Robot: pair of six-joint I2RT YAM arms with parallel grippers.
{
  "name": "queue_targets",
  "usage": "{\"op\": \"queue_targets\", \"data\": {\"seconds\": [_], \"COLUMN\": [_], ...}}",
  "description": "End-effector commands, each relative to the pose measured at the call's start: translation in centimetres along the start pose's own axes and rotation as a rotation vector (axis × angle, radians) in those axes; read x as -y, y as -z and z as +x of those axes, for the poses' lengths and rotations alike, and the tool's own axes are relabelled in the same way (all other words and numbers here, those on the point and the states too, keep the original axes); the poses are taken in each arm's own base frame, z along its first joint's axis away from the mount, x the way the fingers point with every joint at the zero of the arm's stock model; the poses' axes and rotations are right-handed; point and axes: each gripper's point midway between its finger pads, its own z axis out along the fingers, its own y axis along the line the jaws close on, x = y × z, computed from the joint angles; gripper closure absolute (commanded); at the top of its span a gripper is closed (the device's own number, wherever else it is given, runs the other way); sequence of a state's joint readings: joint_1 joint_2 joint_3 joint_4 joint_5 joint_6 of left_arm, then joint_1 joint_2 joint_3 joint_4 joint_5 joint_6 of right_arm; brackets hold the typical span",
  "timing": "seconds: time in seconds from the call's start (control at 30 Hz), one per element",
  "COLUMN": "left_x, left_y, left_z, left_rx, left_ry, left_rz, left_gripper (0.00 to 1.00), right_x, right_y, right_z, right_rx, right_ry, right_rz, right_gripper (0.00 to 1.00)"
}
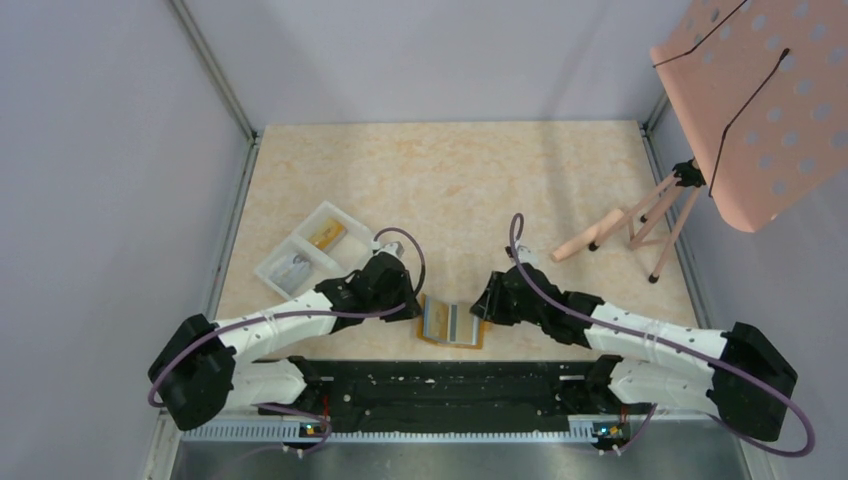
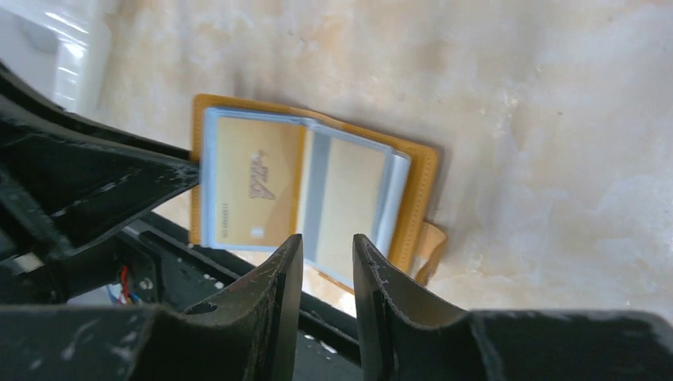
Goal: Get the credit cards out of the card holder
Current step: Remove the credit card from the card holder.
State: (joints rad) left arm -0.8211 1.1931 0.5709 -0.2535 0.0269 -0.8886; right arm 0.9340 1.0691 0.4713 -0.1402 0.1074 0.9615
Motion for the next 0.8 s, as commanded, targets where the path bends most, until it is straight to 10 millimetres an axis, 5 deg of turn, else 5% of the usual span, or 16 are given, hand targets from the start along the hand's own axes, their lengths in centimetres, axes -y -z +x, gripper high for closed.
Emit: {"op": "queue_targets", "data": {"seconds": [0.0, 0.23, 0.43, 0.77], "left_x": [0.9, 2.1, 3.2, 0.7], "left_y": [1.6, 2.9, 2.2, -1.2], "left_z": [-2.0, -3.0, -1.9, 0.9], "left_rx": [0.065, 0.095, 0.051, -0.055], "left_ry": [-0.009, -0.021, -0.051, -0.035], "left_rz": [-0.014, 0.013, 0.104, 0.045], "left_gripper": [0.7, 0.6, 0.67, 0.82], "right_x": [-3.9, -6.9, -8.2, -3.9], "right_y": [2.0, 0.3, -1.7, -4.5], "right_z": [-2.1, -0.7, 1.2, 3.1], "right_rx": [0.041, -0.022, -0.107, -0.151], "right_ry": [0.028, -0.008, -0.039, -0.043], "right_rz": [-0.122, -0.285, -0.361, -0.184], "right_gripper": [0.7, 0.73, 0.75, 0.76]}}
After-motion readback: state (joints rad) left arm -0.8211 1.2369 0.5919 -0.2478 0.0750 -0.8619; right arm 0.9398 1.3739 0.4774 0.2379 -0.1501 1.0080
